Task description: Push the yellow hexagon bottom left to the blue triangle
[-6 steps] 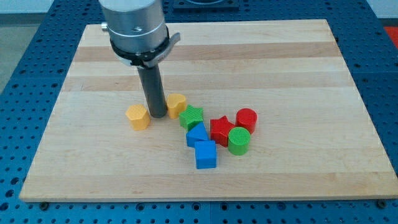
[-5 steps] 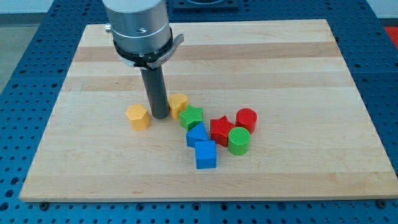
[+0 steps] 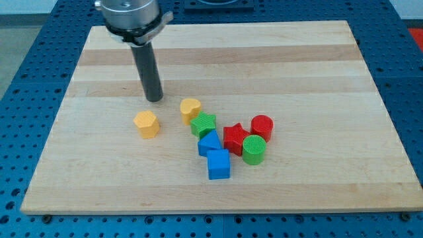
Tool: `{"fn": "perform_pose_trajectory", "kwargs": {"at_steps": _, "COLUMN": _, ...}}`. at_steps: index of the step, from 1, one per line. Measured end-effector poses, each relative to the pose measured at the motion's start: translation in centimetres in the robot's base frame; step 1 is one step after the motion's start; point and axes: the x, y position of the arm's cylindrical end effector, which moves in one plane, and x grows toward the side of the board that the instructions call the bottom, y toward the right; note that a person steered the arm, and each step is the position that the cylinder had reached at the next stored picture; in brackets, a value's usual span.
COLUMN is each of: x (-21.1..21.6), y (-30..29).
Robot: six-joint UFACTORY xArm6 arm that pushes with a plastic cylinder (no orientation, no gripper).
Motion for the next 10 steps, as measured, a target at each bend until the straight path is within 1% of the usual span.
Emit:
{"fn": "perform_pose_trajectory", "kwargs": {"at_steps": 2, "x": 1.1, "y": -5.5}}
{"fn": "perform_pose_trajectory", "kwargs": {"at_steps": 3, "x": 3.7, "y": -4.4}}
{"fn": "perform_pose_trajectory", "kwargs": {"at_steps": 4, "x": 6.1, "y": -0.2}}
{"fn": "perform_pose_trajectory", "kwargs": {"at_steps": 5, "x": 7.3, "y": 3.5}}
{"fn": "perform_pose_trajectory", "kwargs": {"at_steps": 7, "x": 9.5, "y": 8.1}}
{"fn": "perform_pose_trajectory", "kwargs": {"at_steps": 8, "x": 10.2, "y": 8.7}}
{"fn": "perform_pose_trajectory", "kwargs": {"at_steps": 9, "x": 10.1, "y": 8.3}}
{"fn": "perform_pose_trajectory", "kwargs": {"at_steps": 10, "x": 8.3, "y": 5.8}}
